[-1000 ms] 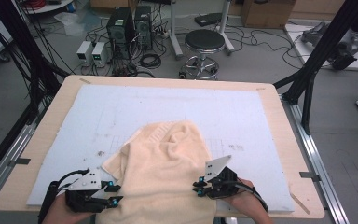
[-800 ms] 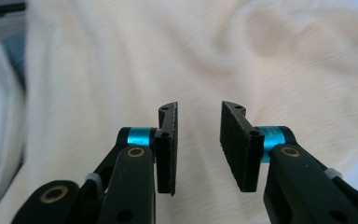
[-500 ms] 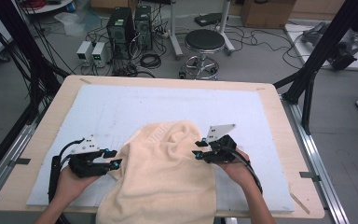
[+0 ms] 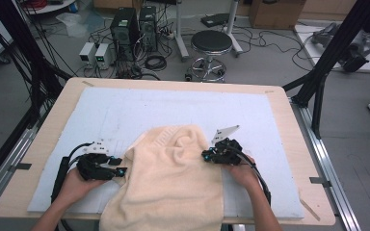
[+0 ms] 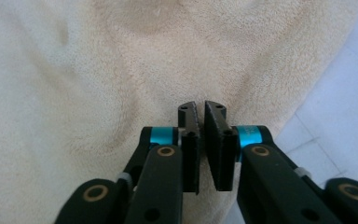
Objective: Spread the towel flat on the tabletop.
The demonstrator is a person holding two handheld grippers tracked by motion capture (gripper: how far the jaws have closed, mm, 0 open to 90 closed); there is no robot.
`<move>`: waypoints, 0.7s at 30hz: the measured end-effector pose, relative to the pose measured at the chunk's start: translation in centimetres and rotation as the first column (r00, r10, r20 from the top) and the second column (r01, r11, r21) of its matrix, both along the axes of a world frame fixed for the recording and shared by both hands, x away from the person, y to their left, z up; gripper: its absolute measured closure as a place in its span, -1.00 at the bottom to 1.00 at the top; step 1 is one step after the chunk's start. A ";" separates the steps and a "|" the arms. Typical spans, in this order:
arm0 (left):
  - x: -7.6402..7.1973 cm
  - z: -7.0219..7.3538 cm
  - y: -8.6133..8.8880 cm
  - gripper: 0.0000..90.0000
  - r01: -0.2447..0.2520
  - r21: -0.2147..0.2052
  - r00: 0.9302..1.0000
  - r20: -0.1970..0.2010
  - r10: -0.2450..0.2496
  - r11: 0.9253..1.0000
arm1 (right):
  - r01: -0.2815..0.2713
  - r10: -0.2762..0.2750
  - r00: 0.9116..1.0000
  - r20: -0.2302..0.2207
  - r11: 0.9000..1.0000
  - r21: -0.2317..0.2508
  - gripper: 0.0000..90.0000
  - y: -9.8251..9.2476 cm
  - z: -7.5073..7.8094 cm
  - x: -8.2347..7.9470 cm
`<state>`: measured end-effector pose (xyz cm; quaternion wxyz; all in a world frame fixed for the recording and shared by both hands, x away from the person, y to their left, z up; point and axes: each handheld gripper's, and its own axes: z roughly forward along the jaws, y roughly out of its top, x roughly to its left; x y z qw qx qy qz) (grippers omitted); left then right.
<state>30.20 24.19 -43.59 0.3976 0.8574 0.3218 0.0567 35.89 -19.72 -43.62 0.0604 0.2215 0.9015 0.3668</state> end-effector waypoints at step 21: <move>4.6 0.7 -1.7 0.98 -0.231 0.080 0.965 0.142 0.219 0.970 | -0.105 0.105 0.994 -0.006 0.992 -0.069 0.93 -3.6 0.9 -7.5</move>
